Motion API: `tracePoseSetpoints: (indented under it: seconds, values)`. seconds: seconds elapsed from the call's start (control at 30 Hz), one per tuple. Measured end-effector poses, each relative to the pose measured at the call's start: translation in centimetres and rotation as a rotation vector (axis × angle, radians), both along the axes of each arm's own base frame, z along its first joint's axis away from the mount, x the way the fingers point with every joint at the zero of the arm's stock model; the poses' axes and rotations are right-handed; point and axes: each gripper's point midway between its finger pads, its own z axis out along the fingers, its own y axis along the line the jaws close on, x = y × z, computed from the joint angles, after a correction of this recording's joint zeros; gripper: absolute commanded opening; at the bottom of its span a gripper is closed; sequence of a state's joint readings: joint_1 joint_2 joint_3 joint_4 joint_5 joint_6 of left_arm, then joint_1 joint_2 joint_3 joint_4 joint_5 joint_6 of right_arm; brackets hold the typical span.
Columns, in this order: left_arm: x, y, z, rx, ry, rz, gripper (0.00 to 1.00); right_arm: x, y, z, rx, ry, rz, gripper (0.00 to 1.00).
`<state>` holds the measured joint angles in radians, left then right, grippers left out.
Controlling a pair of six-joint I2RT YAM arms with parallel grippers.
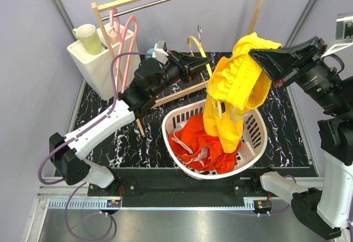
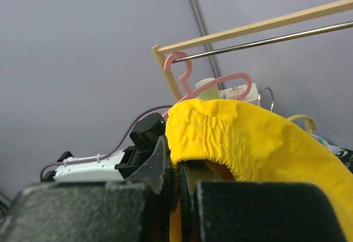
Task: Remove the shorts from the hanger
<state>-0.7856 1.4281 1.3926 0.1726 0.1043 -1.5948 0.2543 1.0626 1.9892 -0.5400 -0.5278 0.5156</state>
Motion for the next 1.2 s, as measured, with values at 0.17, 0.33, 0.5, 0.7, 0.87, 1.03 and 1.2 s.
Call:
tracePoseSetpoints:
  seconds: [0.17, 0.33, 0.5, 0.7, 0.87, 1.03, 1.2]
  values:
    - [0.1, 0.0, -0.3, 0.009, 0.011, 0.006, 0.0, -2.5, 1.1, 0.2, 0.021, -0.019, 0.129, 0.0]
    - [0.1, 0.0, -0.3, 0.009, 0.012, 0.007, 0.0, -6.3, 1.8, 2.4, 0.06, -0.107, 0.27, 0.0]
    - [0.1, 0.1, -0.2, 0.008, 0.011, 0.007, 0.0, -10.4, 1.6, 5.0, 0.111, -0.212, 0.376, 0.0]
    - [0.0, 0.1, 0.2, 0.002, 0.005, 0.007, 0.0, -12.1, 1.1, 5.6, 0.134, -0.243, 0.378, 0.0]
    - [0.1, 0.1, 0.2, 0.001, 0.005, 0.014, 0.0, -7.8, 0.1, 3.4, 0.167, -0.1, 0.195, 0.0]
    - [0.3, 0.2, 0.2, 0.0, 0.006, 0.024, 0.0, 0.0, -0.7, -3.7, 0.145, 0.166, -0.017, 0.0]
    - [0.3, 0.2, 0.2, 0.003, 0.007, 0.027, 0.0, 6.8, -1.7, -12.0, 0.065, 0.41, -0.216, 0.0]
